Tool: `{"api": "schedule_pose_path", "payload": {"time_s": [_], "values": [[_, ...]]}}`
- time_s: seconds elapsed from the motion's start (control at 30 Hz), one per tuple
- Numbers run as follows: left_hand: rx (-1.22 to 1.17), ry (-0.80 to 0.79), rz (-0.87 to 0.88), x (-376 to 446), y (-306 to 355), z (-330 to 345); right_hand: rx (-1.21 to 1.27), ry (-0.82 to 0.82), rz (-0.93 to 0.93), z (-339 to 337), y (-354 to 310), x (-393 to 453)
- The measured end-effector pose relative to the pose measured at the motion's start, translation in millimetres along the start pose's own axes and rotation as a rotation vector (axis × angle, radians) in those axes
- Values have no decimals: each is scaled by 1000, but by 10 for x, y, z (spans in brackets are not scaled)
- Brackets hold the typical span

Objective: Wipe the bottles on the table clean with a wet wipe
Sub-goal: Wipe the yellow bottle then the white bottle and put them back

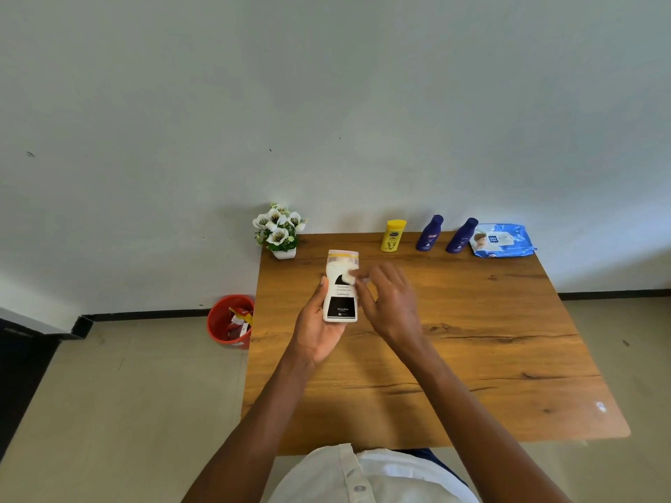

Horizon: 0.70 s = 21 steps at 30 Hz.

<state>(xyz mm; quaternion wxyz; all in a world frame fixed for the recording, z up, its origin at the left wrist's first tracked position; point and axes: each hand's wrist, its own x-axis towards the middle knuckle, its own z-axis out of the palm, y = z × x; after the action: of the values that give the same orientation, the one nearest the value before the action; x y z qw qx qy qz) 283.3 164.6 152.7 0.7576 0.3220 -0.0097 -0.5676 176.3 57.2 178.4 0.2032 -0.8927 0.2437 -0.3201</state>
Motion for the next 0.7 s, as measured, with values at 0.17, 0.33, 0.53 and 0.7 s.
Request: {"api": "schedule_pose_path", "payload": {"time_s": [0.17,0.33,0.53,0.7], "values": [[33,47,3,15,64,-39,-3,-145,-278,35,-33,-202],[73,75,8,43,62,-109,149,-270,-271,-39,100,-213],[66,108,89,88,45,-166,187,-23,210,-163,203,-4],[83,157,86,70,31,-90,98,-16,123,-73,88,94]]}}
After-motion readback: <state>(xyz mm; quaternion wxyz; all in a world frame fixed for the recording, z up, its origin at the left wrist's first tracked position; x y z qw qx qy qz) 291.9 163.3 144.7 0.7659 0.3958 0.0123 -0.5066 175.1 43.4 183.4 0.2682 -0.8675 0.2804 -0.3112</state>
